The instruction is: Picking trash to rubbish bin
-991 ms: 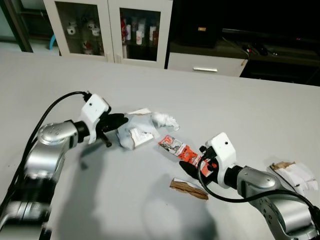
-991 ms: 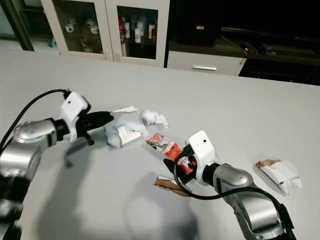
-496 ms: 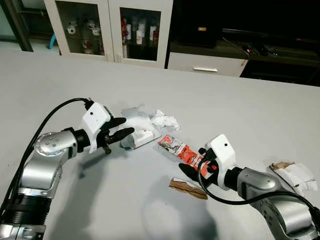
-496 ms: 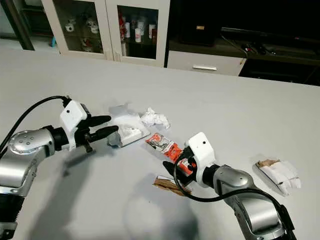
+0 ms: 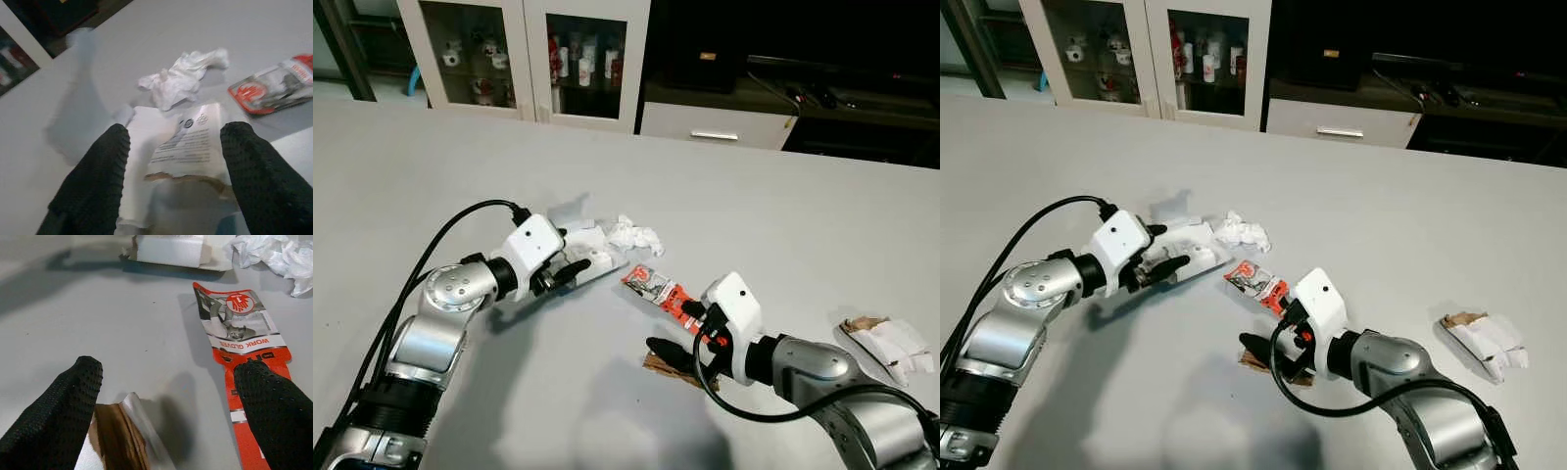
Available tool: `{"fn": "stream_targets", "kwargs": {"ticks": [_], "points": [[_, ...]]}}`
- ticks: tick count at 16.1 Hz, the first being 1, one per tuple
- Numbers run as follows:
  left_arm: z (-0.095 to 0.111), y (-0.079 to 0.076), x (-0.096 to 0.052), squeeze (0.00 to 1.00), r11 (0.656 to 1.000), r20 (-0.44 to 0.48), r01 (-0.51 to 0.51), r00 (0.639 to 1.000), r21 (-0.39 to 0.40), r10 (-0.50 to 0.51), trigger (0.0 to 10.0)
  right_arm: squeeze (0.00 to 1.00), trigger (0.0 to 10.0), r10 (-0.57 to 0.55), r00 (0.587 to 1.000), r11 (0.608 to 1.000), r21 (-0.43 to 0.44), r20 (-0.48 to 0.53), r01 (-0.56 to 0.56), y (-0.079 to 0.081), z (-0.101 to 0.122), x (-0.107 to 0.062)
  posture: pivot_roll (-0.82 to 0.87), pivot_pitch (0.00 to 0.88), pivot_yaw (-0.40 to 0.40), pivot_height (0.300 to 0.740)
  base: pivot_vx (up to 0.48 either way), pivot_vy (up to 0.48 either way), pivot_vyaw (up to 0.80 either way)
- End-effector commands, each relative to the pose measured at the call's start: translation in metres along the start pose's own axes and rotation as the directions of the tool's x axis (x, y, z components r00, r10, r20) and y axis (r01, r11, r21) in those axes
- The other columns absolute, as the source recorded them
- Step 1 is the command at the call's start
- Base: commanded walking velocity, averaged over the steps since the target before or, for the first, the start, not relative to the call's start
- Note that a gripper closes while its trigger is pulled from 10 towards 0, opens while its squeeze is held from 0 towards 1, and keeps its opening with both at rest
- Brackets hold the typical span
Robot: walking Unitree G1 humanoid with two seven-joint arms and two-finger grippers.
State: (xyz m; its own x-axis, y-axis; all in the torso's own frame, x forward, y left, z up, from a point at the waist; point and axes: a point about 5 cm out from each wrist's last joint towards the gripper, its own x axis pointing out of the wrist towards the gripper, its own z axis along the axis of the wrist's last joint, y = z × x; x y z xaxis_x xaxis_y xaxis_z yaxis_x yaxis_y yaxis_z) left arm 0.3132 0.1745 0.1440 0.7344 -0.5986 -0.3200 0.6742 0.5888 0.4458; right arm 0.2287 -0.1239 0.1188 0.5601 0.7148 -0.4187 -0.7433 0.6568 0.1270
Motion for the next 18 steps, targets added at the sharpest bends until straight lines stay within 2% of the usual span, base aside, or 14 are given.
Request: {"fn": "stream_targets", "kwargs": {"ticks": [1, 2, 3, 4, 6, 7, 9, 11, 12, 13, 16, 18], "points": [[0.002, 0.004, 0.003, 0.0, 0.999, -0.007, -0.017, 1.0, 0.05, 0.018, 10.0, 0.0, 10.0, 0.024, 1.0, 1.0, -0.017, 0.013, -0.024, 0.003, 0.003, -0.002, -0.06, 0.029, -0.082, 0.74, 0.0, 0.0, 0.0], [-0.001, 0.007, 0.006, 0.0, 0.995, -0.015, -0.054, 0.998, 0.086, 0.055, 10.0, 0.0, 10.0, 0.025, 1.0, 1.0, -0.017, 0.014, -0.025, 0.002, 0.002, -0.001, -0.06, 0.026, -0.082, 0.74, 0.0, 0.0, 0.0], [-0.002, 0.006, 0.007, 0.0, 0.995, -0.013, -0.058, 0.998, 0.084, 0.059, 10.0, 0.0, 10.0, 0.026, 1.0, 1.0, -0.017, 0.014, -0.026, 0.002, 0.002, -0.001, -0.06, 0.025, -0.082, 0.74, 0.0, 0.0, 0.0], [-0.005, 0.002, 0.009, 0.0, 0.998, -0.007, -0.045, 0.999, 0.046, 0.046, 10.0, 0.0, 10.0, 0.028, 1.0, 0.999, -0.017, 0.014, -0.028, 0.002, 0.002, 0.0, -0.06, 0.023, -0.082, 0.74, 0.0, 0.0, 0.0], [-0.008, -0.004, 0.016, 0.0, 0.995, 0.035, -0.03, 0.999, -0.096, 0.034, 10.0, 0.0, 10.0, 0.028, 0.999, 0.999, -0.015, 0.015, -0.028, 0.002, 0.002, 0.0, -0.06, 0.023, -0.084, 0.74, 0.0, 0.0, 0.0], [-0.01, -0.009, 0.022, 0.0, 0.977, 0.056, -0.011, 0.998, -0.213, 0.024, 10.0, 0.0, 10.0, 0.028, 1.0, 0.999, -0.015, 0.012, -0.028, 0.002, 0.002, 0.0, -0.06, 0.022, -0.084, 0.74, 0.0, 0.0, 0.0], [-0.005, -0.011, 0.028, 0.0, 0.945, 0.115, -0.001, 0.992, -0.327, 0.041, 10.0, 0.0, 10.0, 0.028, 1.0, 0.999, -0.016, 0.011, -0.028, 0.002, 0.001, 0.0, -0.07, 0.022, -0.081, 0.74, 0.0, 0.0, 0.0], [-0.006, -0.012, 0.031, 0.0, 0.931, 0.126, 0.01, 0.991, -0.365, 0.039, 10.0, 0.0, 10.0, 0.026, 1.0, 1.0, -0.014, 0.01, -0.026, 0.003, 0.001, -0.001, -0.07, 0.024, -0.08, 0.74, 0.0, 0.0, 0.0], [-0.01, -0.014, 0.033, 0.0, 0.941, 0.098, 0.01, 0.995, -0.338, 0.025, 10.0, 0.0, 10.0, 0.026, 1.0, 1.0, -0.014, 0.009, -0.026, 0.003, 0.0, -0.001, -0.07, 0.026, -0.079, 0.74, 0.0, 0.0, 0.0], [-0.016, -0.014, 0.034, 0.0, 0.961, 0.042, -0.012, 0.999, -0.276, 0.025, 10.0, 0.0, 10.0, 0.025, 1.0, 1.0, -0.014, 0.008, -0.025, 0.003, 0.0, -0.002, -0.07, 0.027, -0.08, 0.74, 0.0, 0.0, 0.0], [-0.028, -0.007, 0.036, 0.0, 0.979, -0.052, -0.106, 0.994, -0.172, 0.099, 10.0, 0.0, 10.0, 0.028, 1.0, 0.999, -0.015, 0.006, -0.028, 0.003, 0.0, -0.002, -0.07, 0.028, -0.084, 0.74, 0.0, 0.0, 0.0], [-0.03, -0.006, 0.036, 0.0, 0.979, -0.06, -0.125, 0.991, -0.162, 0.116, 10.0, 0.0, 10.0, 0.03, 1.0, 0.999, -0.017, 0.007, -0.03, 0.003, 0.001, -0.001, -0.07, 0.028, -0.086, 0.74, 0.0, 0.0, 0.0]]}}
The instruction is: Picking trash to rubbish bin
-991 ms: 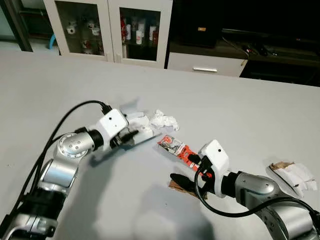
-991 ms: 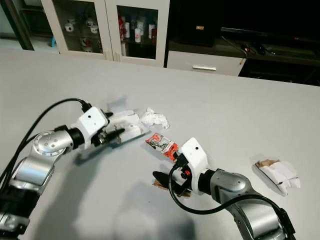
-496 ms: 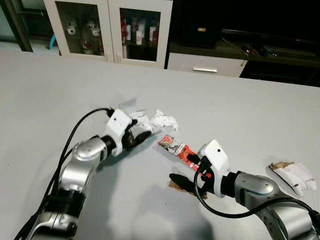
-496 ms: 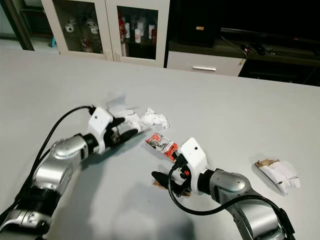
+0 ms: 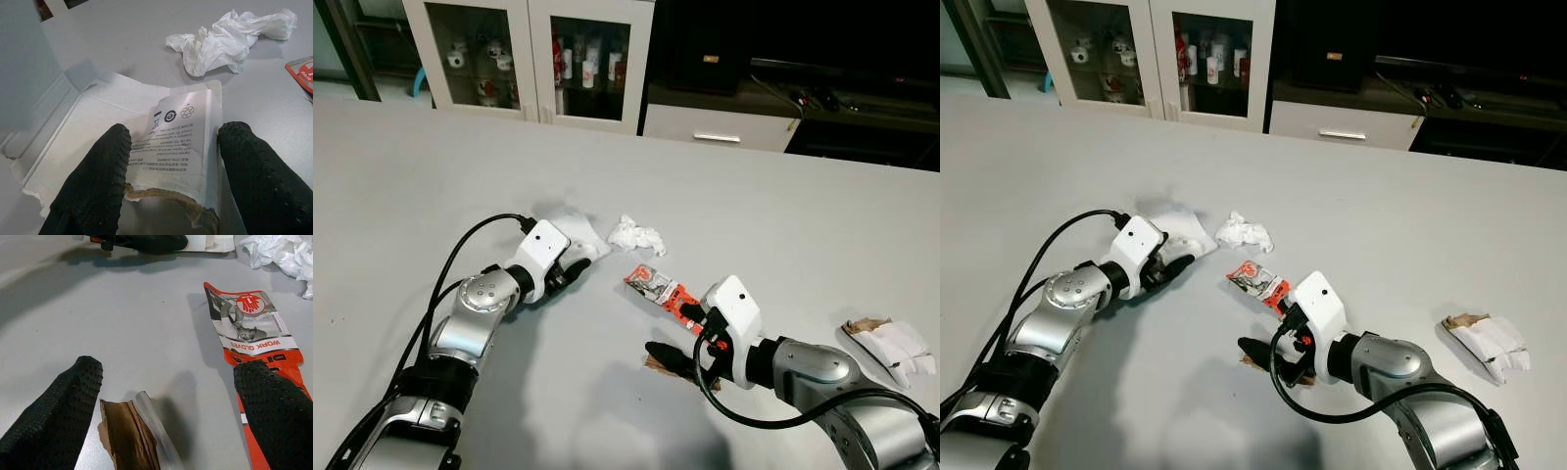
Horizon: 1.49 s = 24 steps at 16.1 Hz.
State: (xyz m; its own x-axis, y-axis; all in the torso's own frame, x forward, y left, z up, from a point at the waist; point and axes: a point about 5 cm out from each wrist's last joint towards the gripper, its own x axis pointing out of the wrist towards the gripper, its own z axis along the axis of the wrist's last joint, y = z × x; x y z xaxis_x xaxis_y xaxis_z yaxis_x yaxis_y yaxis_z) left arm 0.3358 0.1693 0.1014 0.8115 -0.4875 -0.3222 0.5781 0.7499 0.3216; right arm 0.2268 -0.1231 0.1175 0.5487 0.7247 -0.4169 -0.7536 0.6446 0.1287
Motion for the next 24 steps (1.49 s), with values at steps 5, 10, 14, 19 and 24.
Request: {"fn": "stream_targets", "kwargs": {"ticks": [5, 10, 14, 19, 24], "points": [[0.0, -0.007, 0.008, 0.0, 0.997, 0.047, 0.041, 0.998, -0.062, -0.038, 0.0, 0.0, 10.0, 0.014, 1.0, 1.0, -0.014, 0.009, -0.014, 0.0, 0.003, -0.002, -0.07, 0.032, -0.088, 0.74, 0.0, 0.0, 0.0], [-0.007, -0.012, 0.007, 0.0, 0.993, 0.021, 0.096, 0.995, -0.063, -0.094, 0.0, 0.0, 10.0, 0.012, 1.0, 1.0, -0.014, 0.008, -0.012, 0.001, 0.003, -0.002, -0.07, 0.037, -0.088, 0.74, 0.0, 0.0, 0.0], [-0.017, -0.013, 0.004, 0.0, 0.992, -0.033, 0.112, 0.993, -0.06, -0.114, 0.0, 0.0, 10.0, 0.013, 1.0, 1.0, -0.013, 0.005, -0.013, 0.001, 0.002, -0.003, -0.07, 0.042, -0.092, 0.74, 0.0, 0.0, 0.0], [-0.015, -0.008, 0.002, 0.0, 0.996, -0.015, 0.075, 0.997, -0.051, -0.076, 0.0, 0.0, 10.0, 0.017, 1.0, 1.0, -0.013, 0.001, -0.016, 0.0, 0.002, -0.002, -0.07, 0.042, -0.101, 0.74, 0.0, 0.0, 0.0], [0.029, 0.018, -0.024, 0.0, 0.995, 0.231, -0.048, 0.971, -0.084, 0.066, 0.0, 0.0, 10.0, 0.014, 1.0, 1.0, -0.019, 0.002, -0.014, -0.001, 0.003, -0.003, -0.07, 0.043, -0.101, 0.74, 0.0, 0.0, 0.0]]}}
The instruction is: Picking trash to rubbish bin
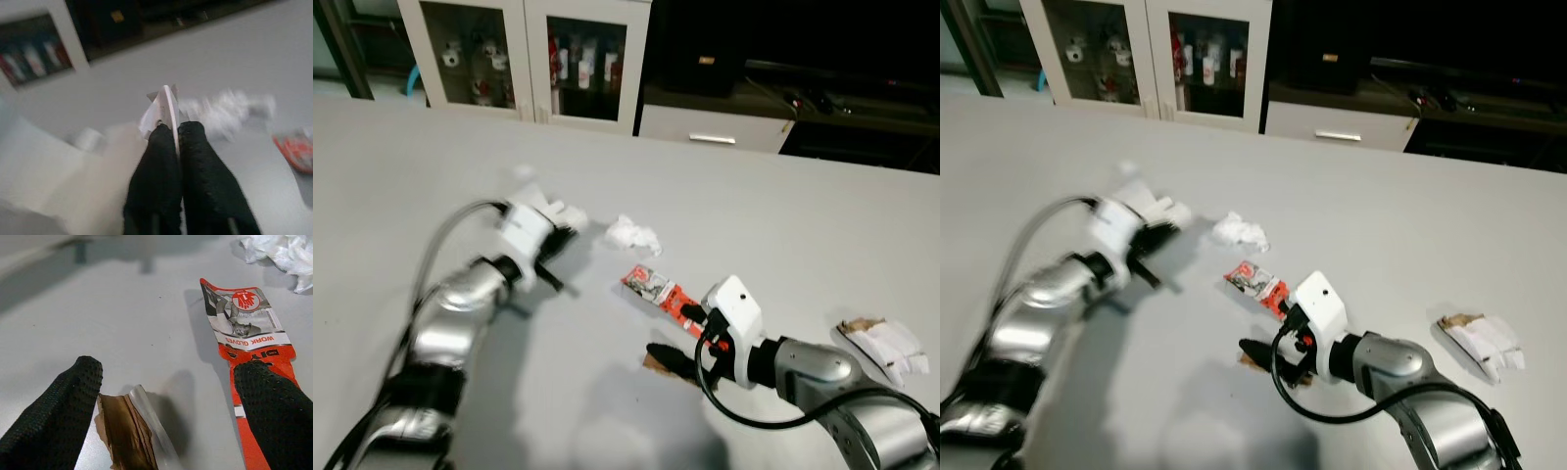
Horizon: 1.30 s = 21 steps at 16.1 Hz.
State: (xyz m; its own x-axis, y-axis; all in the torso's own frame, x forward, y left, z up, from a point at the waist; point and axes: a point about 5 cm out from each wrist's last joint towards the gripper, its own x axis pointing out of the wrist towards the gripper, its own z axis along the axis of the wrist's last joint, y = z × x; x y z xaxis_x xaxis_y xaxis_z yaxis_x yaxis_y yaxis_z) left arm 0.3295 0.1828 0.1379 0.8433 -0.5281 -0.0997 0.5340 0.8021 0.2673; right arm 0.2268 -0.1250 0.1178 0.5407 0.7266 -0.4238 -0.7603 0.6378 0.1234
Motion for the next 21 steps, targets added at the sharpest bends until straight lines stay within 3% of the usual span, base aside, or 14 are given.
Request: {"fn": "stream_targets", "kwargs": {"ticks": [1, 5, 7, 9, 10, 11, 13, 15, 20, 21], "points": [[0.011, 0.003, -0.006, 0.0, 1.0, 0.048, -0.023, 0.999, -0.015, 0.023, 0.0, 0.0, 10.0, 0.008, 1.0, 1.0, -0.01, 0.011, -0.008, 0.0, 0.003, -0.002, -0.07, 0.044, -0.101, 0.74, 0.0, 0.0, 0.0], [0.034, 0.009, -0.028, 0.0, 0.997, 0.133, -0.06, 0.989, -0.047, 0.066, 0.0, 0.0, 10.0, 0.003, 1.0, 1.0, -0.008, 0.021, -0.003, 0.001, 0.003, -0.001, -0.06, 0.041, -0.096, 0.74, 0.0, 0.0, 0.0], [0.05, 0.014, -0.039, 0.0, 0.986, 0.243, -0.126, 0.959, -0.106, 0.148, 0.0, 0.0, 10.0, -0.009, 0.999, 1.0, 0.0, 0.031, 0.009, 0.001, 0.002, -0.002, -0.06, 0.034, -0.095, 0.74, 0.0, 0.0, 0.0], [0.079, 0.024, -0.054, 0.0, 0.94, 0.402, -0.167, 0.871, -0.297, 0.281, 0.0, 0.0, 10.0, -0.031, 0.998, 0.999, 0.009, 0.052, 0.031, -0.003, 0.003, 0.0, -0.05, 0.006, -0.093, 0.74, 0.0, 0.0, 0.0], [0.092, 0.028, -0.059, 0.0, 0.897, 0.47, -0.131, 0.815, -0.421, 0.34, 0.0, 0.0, 10.0, -0.052, 0.995, 0.999, 0.013, 0.081, 0.051, -0.007, 0.008, 0.004, -0.05, 0.0, -0.095, 0.74, 0.0, 0.0, 0.0], [0.094, 0.028, -0.06, 0.0, 0.892, 0.475, -0.126, 0.809, -0.435, 0.346, 0.0, 0.0, 10.0, -0.055, 0.995, 0.998, 0.013, 0.085, 0.054, -0.007, 0.008, 0.005, -0.04, 0.0, -0.095, 0.74, 0.0, 0.0, 0.0], [0.1, 0.032, -0.066, 0.0, 0.822, 0.531, -0.04, 0.745, -0.568, 0.403, 0.0, 0.0, 10.0, -0.058, 0.993, 0.998, 0.008, 0.104, 0.057, -0.008, 0.011, 0.01, -0.03, 0.0, -0.099, 0.74, 0.0, 0.0, 0.0], [0.1, 0.027, -0.068, 0.0, 0.779, 0.539, 0.032, 0.739, -0.626, 0.403, 0.0, 0.0, 10.0, -0.075, 0.989, 0.997, 0.007, 0.129, 0.075, -0.007, 0.012, 0.012, -0.02, 0.0, -0.095, 0.74, 0.0, 0.0, 0.0], [0.086, 0.012, -0.067, 0.0, 0.756, 0.449, 0.009, 0.809, -0.654, 0.38, 0.0, 0.0, 10.0, -0.22, 0.939, 0.975, 0.052, 0.264, 0.214, -0.016, 0.026, 0.015, -0.01, 0.0, -0.078, 0.74, 0.0, 0.0, 0.0], [0.085, 0.006, -0.066, 0.0, 0.76, 0.438, 0.014, 0.824, -0.65, 0.36, 0.0, 0.0, 10.0, -0.282, 0.908, 0.959, 0.074, 0.309, 0.273, -0.022, 0.032, 0.014, -0.01, 0.0, -0.071, 0.74, 0.0, 0.0, 0.0]]}}
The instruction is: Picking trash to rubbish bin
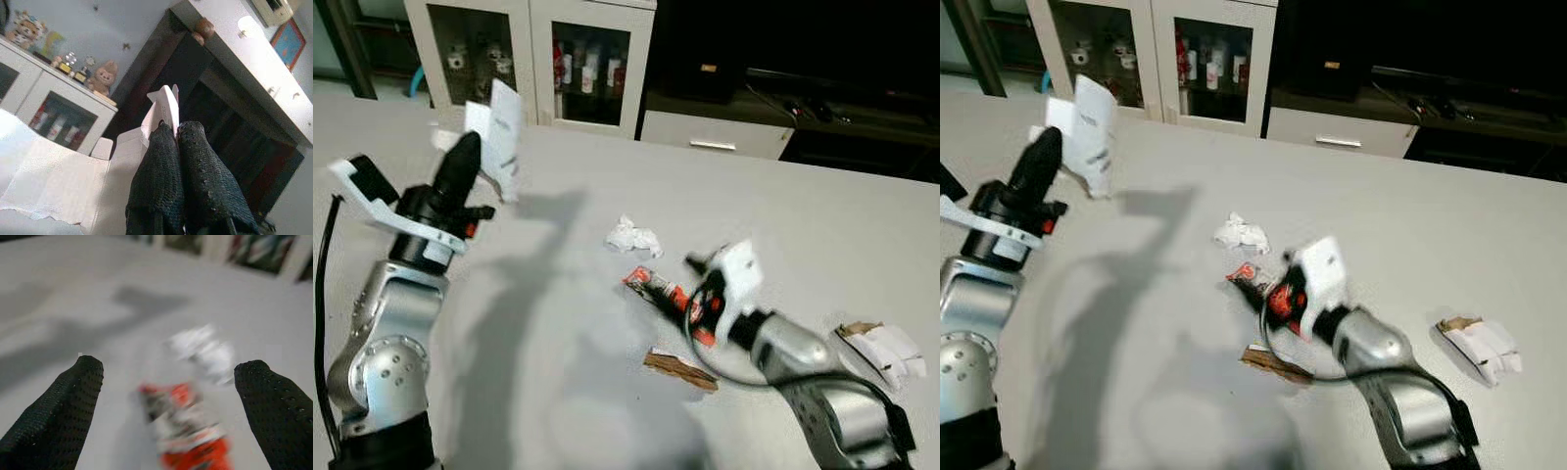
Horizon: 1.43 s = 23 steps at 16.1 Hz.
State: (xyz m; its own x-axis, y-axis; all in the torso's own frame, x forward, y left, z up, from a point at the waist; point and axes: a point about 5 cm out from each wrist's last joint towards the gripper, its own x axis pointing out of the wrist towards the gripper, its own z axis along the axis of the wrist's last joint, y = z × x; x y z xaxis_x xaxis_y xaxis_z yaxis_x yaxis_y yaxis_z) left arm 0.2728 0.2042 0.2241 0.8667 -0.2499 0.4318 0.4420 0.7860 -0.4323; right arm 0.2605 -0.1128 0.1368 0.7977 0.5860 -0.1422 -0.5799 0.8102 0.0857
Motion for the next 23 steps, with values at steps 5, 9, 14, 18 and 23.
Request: {"fn": "stream_targets", "kwargs": {"ticks": [5, 9, 14, 18, 23], "points": [[-0.016, -0.007, 0.007, 0.0, 0.951, -0.134, -0.001, 0.99, 0.309, 0.045, 0.0, 1.0, 10.0, -0.413, 0.909, 0.907, -0.065, 0.047, 0.416, -0.059, 0.009, 0.004, 0.0, 0.0, -0.058, 0.74, 0.0, 0.0, 0.0], [-0.02, -0.02, 0.013, 0.0, 0.907, -0.231, 0.151, 0.971, 0.393, -0.062, 0.0, 1.0, 10.0, -0.604, 0.792, 0.787, -0.22, -0.086, 0.576, -0.102, 0.0, -0.007, 0.01, 0.0, -0.059, 0.74, 0.0, 0.0, 0.0], [-0.051, -0.004, -0.013, 0.0, 0.841, -0.366, 0.078, 0.919, 0.535, 0.148, 10.0, 0.0, 10.0, -0.512, 0.853, 0.859, 0.056, 0.101, 0.509, -0.07, 0.012, 0.0, 0.0, 0.0, -0.06, 0.74, 0.0, 0.0, 0.0], [-0.053, 0.002, -0.012, 0.0, 0.755, -0.41, 0.14, 0.894, 0.641, 0.182, 10.0, 0.0, 10.0, -0.33, 0.941, 0.939, 0.131, 0.077, 0.318, -0.045, 0.009, 0.011, 0.0, 0.0, -0.048, 0.74, 0.0, 0.0, 0.0], [-0.044, 0.006, 0.006, 0.0, 0.686, -0.462, 0.233, 0.871, 0.689, 0.169, 10.0, 0.0, 10.0, 0.046, 0.999, 0.996, 0.072, -0.028, -0.043, -0.034, 0.004, -0.007, -0.02, 0.0, -0.061, 0.74, 0.0, 0.0, 0.0]]}}
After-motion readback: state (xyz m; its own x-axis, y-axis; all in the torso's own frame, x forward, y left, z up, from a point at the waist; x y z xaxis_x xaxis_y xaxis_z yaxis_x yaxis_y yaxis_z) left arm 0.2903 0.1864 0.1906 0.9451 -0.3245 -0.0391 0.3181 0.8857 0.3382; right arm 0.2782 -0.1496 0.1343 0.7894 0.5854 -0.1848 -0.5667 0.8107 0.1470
